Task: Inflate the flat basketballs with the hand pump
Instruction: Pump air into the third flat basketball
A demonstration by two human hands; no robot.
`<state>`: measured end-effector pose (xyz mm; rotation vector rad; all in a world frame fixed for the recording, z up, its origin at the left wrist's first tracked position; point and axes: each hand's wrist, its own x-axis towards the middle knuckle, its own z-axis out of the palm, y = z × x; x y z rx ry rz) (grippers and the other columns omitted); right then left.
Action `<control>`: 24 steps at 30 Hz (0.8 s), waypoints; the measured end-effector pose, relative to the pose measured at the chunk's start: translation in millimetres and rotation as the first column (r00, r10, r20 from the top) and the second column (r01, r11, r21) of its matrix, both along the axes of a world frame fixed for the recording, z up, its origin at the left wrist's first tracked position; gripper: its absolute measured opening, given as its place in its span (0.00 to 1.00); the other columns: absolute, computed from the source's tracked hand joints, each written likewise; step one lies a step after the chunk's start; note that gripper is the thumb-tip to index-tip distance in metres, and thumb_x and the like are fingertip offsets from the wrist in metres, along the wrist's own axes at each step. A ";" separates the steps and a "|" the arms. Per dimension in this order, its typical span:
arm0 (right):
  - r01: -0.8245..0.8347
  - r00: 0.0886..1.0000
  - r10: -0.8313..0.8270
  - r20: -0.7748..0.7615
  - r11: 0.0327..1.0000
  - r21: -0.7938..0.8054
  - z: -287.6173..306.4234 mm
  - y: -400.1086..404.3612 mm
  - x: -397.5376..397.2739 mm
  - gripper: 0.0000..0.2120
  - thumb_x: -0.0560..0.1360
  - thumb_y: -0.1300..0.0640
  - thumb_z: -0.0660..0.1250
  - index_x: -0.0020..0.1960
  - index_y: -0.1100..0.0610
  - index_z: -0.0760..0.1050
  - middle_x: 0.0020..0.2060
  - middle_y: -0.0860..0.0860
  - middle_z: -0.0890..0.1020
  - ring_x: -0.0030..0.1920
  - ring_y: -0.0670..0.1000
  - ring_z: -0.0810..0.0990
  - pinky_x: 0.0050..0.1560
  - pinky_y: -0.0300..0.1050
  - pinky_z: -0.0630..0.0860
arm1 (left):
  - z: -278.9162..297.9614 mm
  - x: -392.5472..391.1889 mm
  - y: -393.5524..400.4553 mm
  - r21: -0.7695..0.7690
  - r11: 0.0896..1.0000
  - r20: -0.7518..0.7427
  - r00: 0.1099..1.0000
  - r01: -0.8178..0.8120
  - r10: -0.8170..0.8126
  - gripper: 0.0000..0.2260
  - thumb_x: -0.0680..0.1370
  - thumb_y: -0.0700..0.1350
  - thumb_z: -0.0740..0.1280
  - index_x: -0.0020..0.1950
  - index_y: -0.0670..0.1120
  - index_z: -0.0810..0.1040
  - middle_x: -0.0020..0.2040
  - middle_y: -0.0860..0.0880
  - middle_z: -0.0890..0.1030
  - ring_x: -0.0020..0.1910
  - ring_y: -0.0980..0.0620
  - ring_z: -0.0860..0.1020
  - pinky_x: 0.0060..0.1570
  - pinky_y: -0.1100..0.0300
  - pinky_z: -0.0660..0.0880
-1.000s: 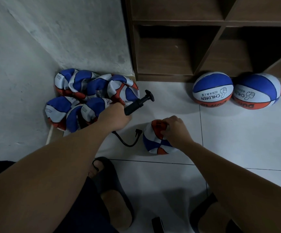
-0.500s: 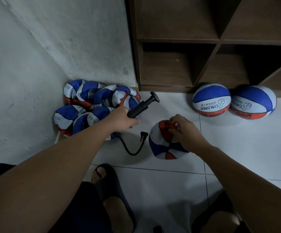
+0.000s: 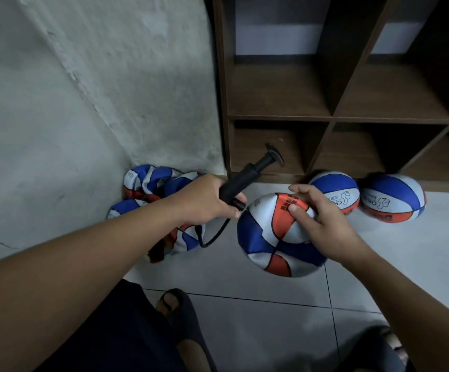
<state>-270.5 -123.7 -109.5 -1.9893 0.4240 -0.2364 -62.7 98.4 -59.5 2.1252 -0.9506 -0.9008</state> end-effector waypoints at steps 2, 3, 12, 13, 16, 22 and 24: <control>-0.030 0.999 0.030 -0.032 1.000 -0.003 2.5 -2.3 -4.0 0.19 0.84 0.48 0.70 0.73 0.37 0.72 0.58 0.40 0.82 0.59 0.40 0.81 0.60 0.38 0.80 | -2.4 -1.6 1.2 -0.010 1.000 0.038 0.999 0.025 -0.025 0.08 0.76 0.46 0.80 0.53 0.55 0.88 0.51 0.60 0.88 0.51 0.64 0.84 0.55 0.67 0.76; -0.062 0.996 0.059 -0.070 0.997 -0.035 2.0 -3.7 -4.2 0.23 0.83 0.48 0.71 0.75 0.37 0.70 0.60 0.38 0.81 0.61 0.38 0.80 0.61 0.36 0.78 | -4.4 -2.6 1.8 -0.003 0.999 0.046 0.998 0.033 -0.033 0.07 0.77 0.46 0.80 0.52 0.56 0.88 0.49 0.60 0.87 0.49 0.64 0.84 0.53 0.67 0.75; -0.125 0.988 0.103 -0.112 0.971 -0.204 -22.6 -5.4 -4.0 0.24 0.82 0.50 0.73 0.77 0.46 0.74 0.62 0.41 0.79 0.63 0.39 0.77 0.62 0.29 0.70 | -19.0 4.9 1.5 0.037 0.999 0.150 0.989 -0.004 -0.002 0.02 0.79 0.50 0.76 0.51 0.54 0.87 0.41 0.53 0.86 0.40 0.59 0.84 0.47 0.58 0.81; -0.121 0.989 0.096 -0.113 0.965 -0.233 -25.3 -9.4 -6.1 0.24 0.82 0.50 0.73 0.76 0.47 0.74 0.63 0.43 0.79 0.64 0.39 0.76 0.62 0.29 0.70 | -16.2 12.2 3.6 0.049 0.998 0.164 0.986 -0.040 0.032 0.03 0.80 0.50 0.76 0.52 0.53 0.87 0.41 0.52 0.86 0.39 0.58 0.84 0.45 0.59 0.81; -0.112 0.989 0.083 -0.122 0.960 -0.257 -30.2 -20.4 -12.5 0.23 0.81 0.53 0.73 0.75 0.46 0.75 0.64 0.45 0.79 0.65 0.40 0.75 0.66 0.36 0.72 | -4.0 37.0 12.5 0.035 0.985 0.117 0.980 -0.168 0.163 0.07 0.80 0.51 0.77 0.56 0.53 0.87 0.46 0.46 0.88 0.45 0.47 0.87 0.50 0.50 0.84; -0.056 0.998 0.056 -0.030 0.998 0.000 -14.1 -2.3 -3.1 0.23 0.82 0.57 0.73 0.74 0.46 0.77 0.62 0.41 0.84 0.63 0.43 0.82 0.60 0.32 0.76 | -6.5 14.5 1.4 -0.005 0.999 0.015 0.998 -0.054 0.054 0.05 0.80 0.49 0.77 0.56 0.54 0.87 0.48 0.48 0.88 0.46 0.49 0.88 0.52 0.47 0.86; -0.016 1.000 0.018 -0.020 0.996 0.093 -6.5 -3.1 -2.3 0.23 0.81 0.60 0.73 0.74 0.47 0.77 0.59 0.40 0.85 0.60 0.42 0.83 0.57 0.32 0.77 | -3.1 15.6 -0.9 -0.027 0.999 0.027 0.999 -0.034 0.034 0.04 0.81 0.49 0.76 0.55 0.54 0.86 0.47 0.48 0.88 0.47 0.49 0.88 0.53 0.44 0.86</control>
